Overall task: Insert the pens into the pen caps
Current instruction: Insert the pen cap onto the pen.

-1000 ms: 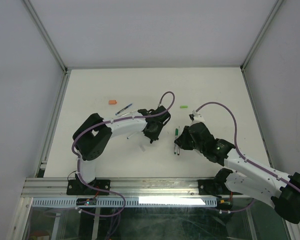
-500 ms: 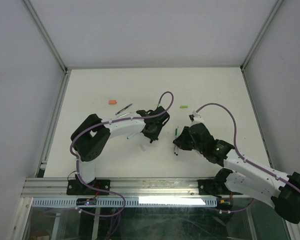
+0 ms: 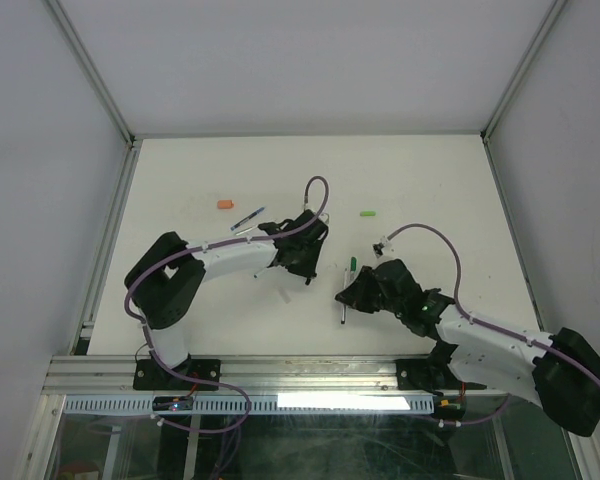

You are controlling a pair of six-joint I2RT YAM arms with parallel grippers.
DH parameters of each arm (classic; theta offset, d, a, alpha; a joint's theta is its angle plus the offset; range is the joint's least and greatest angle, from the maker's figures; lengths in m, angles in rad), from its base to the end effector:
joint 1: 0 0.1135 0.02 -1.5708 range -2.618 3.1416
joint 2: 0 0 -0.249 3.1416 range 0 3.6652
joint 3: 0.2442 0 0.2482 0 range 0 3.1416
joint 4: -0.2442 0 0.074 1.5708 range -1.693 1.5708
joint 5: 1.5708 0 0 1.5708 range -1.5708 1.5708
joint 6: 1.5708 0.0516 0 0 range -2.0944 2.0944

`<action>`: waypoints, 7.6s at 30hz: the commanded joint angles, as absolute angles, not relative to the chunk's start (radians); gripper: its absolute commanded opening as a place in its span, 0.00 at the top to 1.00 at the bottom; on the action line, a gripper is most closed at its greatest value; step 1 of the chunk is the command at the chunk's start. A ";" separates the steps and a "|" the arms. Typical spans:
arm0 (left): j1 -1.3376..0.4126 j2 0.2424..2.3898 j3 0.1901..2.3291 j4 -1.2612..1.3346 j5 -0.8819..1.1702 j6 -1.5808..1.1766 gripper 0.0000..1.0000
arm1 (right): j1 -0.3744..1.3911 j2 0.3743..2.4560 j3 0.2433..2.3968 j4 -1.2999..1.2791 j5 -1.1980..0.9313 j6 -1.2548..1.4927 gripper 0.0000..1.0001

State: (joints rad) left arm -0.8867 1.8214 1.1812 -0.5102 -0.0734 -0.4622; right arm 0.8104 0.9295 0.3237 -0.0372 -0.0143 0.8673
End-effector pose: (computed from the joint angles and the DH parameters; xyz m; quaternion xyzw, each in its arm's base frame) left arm 0.2317 -0.2781 0.1444 0.1984 0.9570 -0.1022 0.1853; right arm 0.1399 0.1481 0.1499 0.0222 0.8940 0.3371 0.2943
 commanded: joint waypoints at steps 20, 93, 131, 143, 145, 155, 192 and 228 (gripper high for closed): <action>-0.844 1.678 1.089 -0.336 -0.049 -0.705 0.87 | 0.957 1.351 0.272 0.607 -0.144 1.042 0.99; -0.845 1.735 1.091 -0.336 -0.019 -0.704 0.88 | 0.982 1.421 0.340 0.548 -0.062 1.060 0.99; -0.845 1.738 1.068 -0.321 0.002 -0.719 0.89 | 0.952 1.437 0.362 0.545 -0.069 1.042 0.99; -0.845 1.735 1.070 -0.318 0.008 -0.724 0.90 | 0.933 1.472 0.384 0.541 -0.075 1.047 0.99; -0.844 1.733 1.069 -0.318 0.008 -0.726 0.90 | 0.931 1.481 0.389 0.541 -0.077 1.048 0.99; -0.844 1.717 1.058 -0.318 0.004 -0.732 0.90 | 0.912 1.482 0.395 0.519 -0.040 1.049 1.00; -0.815 1.284 0.991 -0.240 -0.107 -0.732 0.42 | 0.888 1.165 0.499 0.273 0.001 0.727 1.00; -0.811 0.991 1.002 0.021 -0.071 -0.680 0.37 | 0.888 1.019 0.858 0.152 -0.269 0.379 1.00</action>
